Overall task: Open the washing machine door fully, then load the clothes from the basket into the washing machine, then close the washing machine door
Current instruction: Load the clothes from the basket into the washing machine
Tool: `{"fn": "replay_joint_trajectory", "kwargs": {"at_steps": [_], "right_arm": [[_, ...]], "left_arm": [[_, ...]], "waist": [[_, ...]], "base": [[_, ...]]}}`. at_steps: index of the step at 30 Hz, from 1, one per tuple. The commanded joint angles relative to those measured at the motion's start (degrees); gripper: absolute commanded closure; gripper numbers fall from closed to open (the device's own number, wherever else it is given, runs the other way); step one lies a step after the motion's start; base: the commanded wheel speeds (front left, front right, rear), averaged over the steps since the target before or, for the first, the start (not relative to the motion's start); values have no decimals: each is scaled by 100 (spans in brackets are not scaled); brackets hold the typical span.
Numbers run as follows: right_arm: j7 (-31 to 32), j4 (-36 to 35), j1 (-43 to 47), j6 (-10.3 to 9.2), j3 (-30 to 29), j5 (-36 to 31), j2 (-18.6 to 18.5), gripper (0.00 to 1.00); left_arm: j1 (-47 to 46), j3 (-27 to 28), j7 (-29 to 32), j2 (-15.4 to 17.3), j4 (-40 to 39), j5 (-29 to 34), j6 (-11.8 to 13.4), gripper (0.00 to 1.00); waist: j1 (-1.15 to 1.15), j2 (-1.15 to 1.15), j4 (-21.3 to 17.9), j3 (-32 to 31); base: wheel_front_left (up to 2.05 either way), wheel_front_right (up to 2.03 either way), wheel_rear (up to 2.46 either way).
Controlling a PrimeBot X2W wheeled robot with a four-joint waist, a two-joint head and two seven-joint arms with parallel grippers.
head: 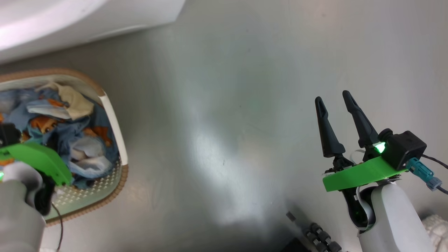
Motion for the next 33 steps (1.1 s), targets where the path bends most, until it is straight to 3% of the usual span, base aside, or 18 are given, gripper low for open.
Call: {"fn": "replay_joint_trajectory", "kwargs": {"at_steps": [1, 11, 19, 23, 33], "right_arm": [[-28, -66, 130, 9, 87, -42, -8, 0], [-28, 31, 203, 9, 10, -188, -8, 0], [-28, 127, 265, 9, -34, -289, -8, 0], [-28, 172, 334, 9, -60, -347, -8, 0], [-28, 322, 528, 9, -84, -406, -8, 0]], "left_arm": [[348, 64, -196, 221, -101, -44, -15, 100], [963, -149, -1310, 66, -561, -309, -16, 100], [1390, -54, -1533, -21, -982, -419, -16, 100], [1690, 360, -1538, -54, -1458, -147, -16, 100], [2630, 1369, -1540, -486, -2524, 821, -16, 100]], "waist": [[0, 0, 137, -291], [0, 0, 406, -1045], [0, 0, 621, -1593], [0, 0, 754, -1886], [0, 0, 996, -2647]], "base": [[0, 0, 0], [0, 0, 0], [0, 0, 0], [0, 0, 0], [0, 0, 0]]}}
